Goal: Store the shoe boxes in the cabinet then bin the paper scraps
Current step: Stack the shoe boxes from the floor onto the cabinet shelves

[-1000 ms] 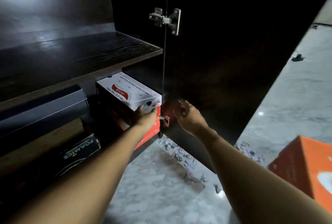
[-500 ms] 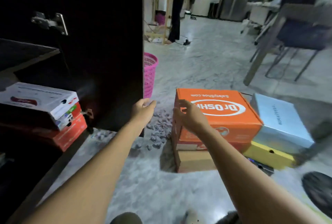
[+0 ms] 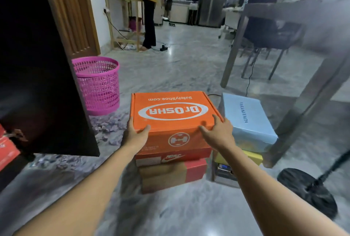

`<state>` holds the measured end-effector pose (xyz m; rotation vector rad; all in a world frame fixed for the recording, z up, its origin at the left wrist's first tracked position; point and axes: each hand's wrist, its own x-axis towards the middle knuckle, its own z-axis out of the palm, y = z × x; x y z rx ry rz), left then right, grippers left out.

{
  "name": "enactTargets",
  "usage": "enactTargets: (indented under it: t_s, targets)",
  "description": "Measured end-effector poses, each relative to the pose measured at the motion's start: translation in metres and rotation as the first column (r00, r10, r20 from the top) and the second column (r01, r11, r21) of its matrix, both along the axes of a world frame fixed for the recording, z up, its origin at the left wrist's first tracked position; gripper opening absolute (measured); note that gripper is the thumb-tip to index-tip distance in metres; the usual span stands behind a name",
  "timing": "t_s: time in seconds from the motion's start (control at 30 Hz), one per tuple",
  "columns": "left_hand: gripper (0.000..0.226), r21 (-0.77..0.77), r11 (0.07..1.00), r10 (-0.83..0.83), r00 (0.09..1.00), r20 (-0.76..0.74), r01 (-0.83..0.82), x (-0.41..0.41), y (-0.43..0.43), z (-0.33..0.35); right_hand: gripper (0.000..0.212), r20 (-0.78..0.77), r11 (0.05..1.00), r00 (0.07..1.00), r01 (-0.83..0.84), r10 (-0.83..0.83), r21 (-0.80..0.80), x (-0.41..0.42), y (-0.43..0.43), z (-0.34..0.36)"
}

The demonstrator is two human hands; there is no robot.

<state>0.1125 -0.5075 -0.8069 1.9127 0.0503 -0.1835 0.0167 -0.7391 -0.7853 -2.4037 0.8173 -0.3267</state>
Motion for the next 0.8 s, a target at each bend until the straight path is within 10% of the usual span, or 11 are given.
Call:
enactTargets:
  t_s: [0.53, 0.8]
  targets:
    - [0.053, 0.113, 0.966, 0.202, 0.953, 0.225, -0.232, -0.048, 0.036, -0.027, 0.1, 0.435, 0.927, 0.898, -0.104, -0.068, 0.361, -0.039, -0.038, -0.07]
    - [0.091, -0.077, 0.992, 0.094, 0.995, -0.03, -0.096, -0.037, 0.053, -0.036, 0.063, 0.496, 0.755, 0.868, -0.341, 0.024, 0.56, -0.04, -0.038, -0.071]
